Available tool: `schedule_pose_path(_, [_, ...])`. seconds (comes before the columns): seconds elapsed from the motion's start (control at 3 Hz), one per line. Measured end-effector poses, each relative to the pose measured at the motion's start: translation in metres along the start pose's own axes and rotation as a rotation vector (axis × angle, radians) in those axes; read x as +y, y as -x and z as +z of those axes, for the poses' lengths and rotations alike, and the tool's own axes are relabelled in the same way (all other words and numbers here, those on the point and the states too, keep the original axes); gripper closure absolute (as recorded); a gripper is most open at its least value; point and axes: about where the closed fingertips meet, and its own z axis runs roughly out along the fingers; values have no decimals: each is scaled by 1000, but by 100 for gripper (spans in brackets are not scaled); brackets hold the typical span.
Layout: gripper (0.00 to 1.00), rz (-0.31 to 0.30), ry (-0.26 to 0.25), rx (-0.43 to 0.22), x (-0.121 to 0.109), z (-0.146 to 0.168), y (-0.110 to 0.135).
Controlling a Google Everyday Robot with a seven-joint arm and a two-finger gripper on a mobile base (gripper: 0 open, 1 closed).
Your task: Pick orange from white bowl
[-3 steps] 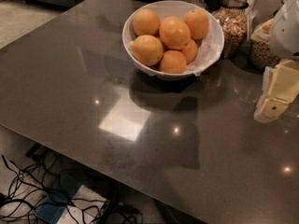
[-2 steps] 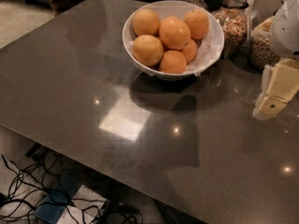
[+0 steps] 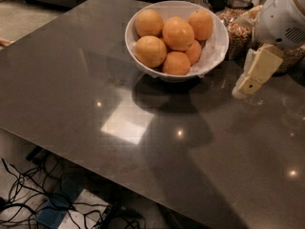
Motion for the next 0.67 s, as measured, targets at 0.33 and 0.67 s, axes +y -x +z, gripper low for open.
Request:
schedule_pose_path(0.33, [0,3,19,-129,-20,12,17])
schedule_pose_path(0.67, [0,4,31,-227,-33,17,36])
